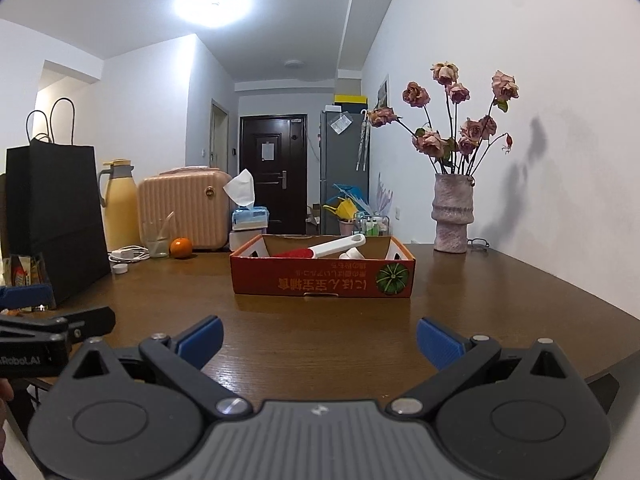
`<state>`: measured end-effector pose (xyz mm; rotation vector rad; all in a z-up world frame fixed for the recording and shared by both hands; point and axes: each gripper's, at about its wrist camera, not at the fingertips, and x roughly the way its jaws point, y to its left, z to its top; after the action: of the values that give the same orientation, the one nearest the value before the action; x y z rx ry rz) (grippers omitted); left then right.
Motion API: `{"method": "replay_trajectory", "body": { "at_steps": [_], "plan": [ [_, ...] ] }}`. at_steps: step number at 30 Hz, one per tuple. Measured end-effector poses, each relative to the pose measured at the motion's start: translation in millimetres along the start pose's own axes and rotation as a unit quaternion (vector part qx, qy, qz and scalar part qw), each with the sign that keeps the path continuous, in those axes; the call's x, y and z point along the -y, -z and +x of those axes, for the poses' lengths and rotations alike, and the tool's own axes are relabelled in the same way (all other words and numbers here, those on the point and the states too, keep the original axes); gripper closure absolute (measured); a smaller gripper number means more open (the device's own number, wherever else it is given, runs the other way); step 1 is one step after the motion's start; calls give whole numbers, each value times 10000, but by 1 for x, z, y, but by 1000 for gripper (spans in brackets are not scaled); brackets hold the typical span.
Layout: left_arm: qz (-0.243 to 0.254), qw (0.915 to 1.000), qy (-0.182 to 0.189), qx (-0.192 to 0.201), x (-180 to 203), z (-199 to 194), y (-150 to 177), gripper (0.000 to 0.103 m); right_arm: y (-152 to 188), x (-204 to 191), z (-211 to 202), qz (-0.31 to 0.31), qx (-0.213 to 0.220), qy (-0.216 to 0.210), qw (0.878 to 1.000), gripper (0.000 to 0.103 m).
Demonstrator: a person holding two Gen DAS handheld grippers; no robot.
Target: Organize rigid objects
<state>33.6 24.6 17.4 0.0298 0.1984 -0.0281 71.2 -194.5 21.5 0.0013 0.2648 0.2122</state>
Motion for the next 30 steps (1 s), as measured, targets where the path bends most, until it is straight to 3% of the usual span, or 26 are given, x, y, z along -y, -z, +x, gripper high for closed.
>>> {"method": "replay_trajectory", "body": {
  "at_steps": [30],
  "plan": [
    [58,9996,270,109,9,-1,3,0,6,-3,-6,-27,158,18,9999,0]
  ]
}}
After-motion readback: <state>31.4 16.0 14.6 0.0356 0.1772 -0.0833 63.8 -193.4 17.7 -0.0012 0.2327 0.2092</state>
